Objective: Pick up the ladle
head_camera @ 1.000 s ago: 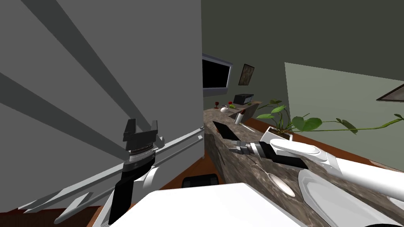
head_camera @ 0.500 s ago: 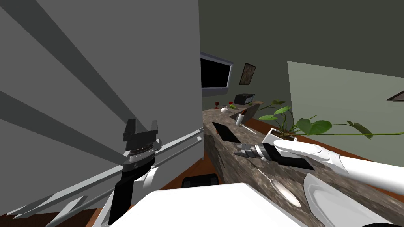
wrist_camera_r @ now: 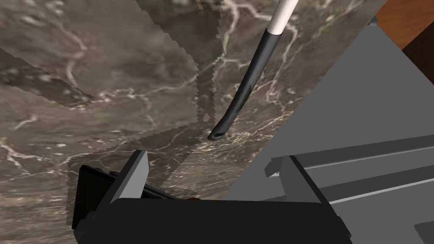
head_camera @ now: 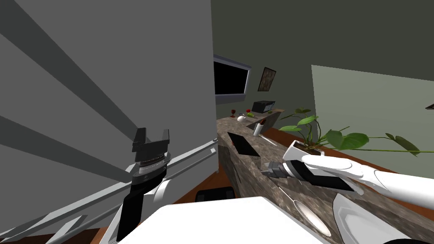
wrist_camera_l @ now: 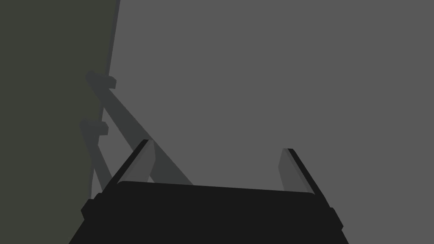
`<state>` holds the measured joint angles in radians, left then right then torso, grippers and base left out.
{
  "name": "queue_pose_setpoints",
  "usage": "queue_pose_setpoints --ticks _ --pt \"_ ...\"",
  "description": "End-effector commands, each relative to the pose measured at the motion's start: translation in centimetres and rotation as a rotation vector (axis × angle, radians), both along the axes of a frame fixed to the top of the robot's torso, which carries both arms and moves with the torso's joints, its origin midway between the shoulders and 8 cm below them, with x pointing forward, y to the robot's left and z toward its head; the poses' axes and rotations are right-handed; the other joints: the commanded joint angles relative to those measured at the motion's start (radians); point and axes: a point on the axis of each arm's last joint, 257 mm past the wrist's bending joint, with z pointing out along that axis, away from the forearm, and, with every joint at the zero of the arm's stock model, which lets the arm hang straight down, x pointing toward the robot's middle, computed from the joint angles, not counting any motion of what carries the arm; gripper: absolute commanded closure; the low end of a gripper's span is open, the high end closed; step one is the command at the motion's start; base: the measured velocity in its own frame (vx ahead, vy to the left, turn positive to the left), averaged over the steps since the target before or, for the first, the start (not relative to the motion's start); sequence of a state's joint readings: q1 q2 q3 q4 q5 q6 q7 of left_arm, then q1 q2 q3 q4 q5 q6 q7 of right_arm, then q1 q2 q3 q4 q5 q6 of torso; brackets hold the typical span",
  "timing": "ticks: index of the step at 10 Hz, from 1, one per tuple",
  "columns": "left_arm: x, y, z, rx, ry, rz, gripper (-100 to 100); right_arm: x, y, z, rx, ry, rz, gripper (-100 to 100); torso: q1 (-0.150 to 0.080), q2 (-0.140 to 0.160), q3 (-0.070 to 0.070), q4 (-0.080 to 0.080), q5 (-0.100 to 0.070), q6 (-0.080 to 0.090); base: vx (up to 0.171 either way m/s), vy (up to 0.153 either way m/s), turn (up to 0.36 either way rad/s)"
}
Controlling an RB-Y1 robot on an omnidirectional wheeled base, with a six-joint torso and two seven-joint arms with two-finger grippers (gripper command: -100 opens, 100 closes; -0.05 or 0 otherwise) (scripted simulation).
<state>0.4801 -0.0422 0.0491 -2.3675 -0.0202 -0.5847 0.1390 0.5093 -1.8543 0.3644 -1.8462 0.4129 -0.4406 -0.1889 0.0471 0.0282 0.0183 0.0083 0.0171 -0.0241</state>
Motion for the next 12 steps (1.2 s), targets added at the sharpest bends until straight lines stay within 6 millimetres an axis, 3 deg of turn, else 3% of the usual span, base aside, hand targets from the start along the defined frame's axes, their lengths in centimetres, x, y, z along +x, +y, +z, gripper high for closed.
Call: queue_pose_setpoints --ticks 1,3,6,8,10,11,12 --pt "0.0 0.0 0.0 0.000 0.000 0.000 0 -2.3 -2.7 -1.3 -0.047 0.063 -0.040 -100 0.000 0.000 0.000 0.000 0.000 0.000 0.037 -0.018 0.012" --pt "0.0 0.0 0.0 0.000 0.000 0.000 0 -2.3 -2.7 -1.4 -0.050 0.063 -0.036 -100 0.001 0.001 0.000 0.000 0.000 0.000 0.017 -0.008 0.001" --pt "0.0 0.0 0.0 0.000 0.000 0.000 0 -7.2 -5.8 -4.0 -0.099 0.168 -0.098 -100 0.002 0.002 0.001 0.000 0.000 0.001 0.018 0.003 0.028" --pt "0.0 0.0 0.0 0.000 0.000 0.000 0 -7.2 -5.8 -4.0 -0.099 0.168 -0.098 -100 -0.010 0.005 0.000 -0.004 -0.007 0.008 0.007 0.009 -0.024" --pt "0.0 0.0 0.0 0.000 0.000 0.000 0 -9.8 -6.7 -5.2 -0.109 0.217 -0.123 -100 -0.016 0.008 0.001 -0.006 -0.012 0.012 0.011 -0.007 0.031" --pt "0.0 0.0 0.0 0.000 0.000 0.000 0 -8.3 -6.7 -4.6 -0.112 0.184 -0.109 -100 -0.021 0.011 0.001 -0.009 -0.017 0.017 0.011 -0.002 0.007" --pt "0.0 0.0 0.0 0.000 0.000 0.000 0 -8.4 -6.7 -4.7 -0.114 0.186 -0.111 0 -0.024 0.012 0.002 -0.009 -0.018 0.018 0.000 0.000 0.000"
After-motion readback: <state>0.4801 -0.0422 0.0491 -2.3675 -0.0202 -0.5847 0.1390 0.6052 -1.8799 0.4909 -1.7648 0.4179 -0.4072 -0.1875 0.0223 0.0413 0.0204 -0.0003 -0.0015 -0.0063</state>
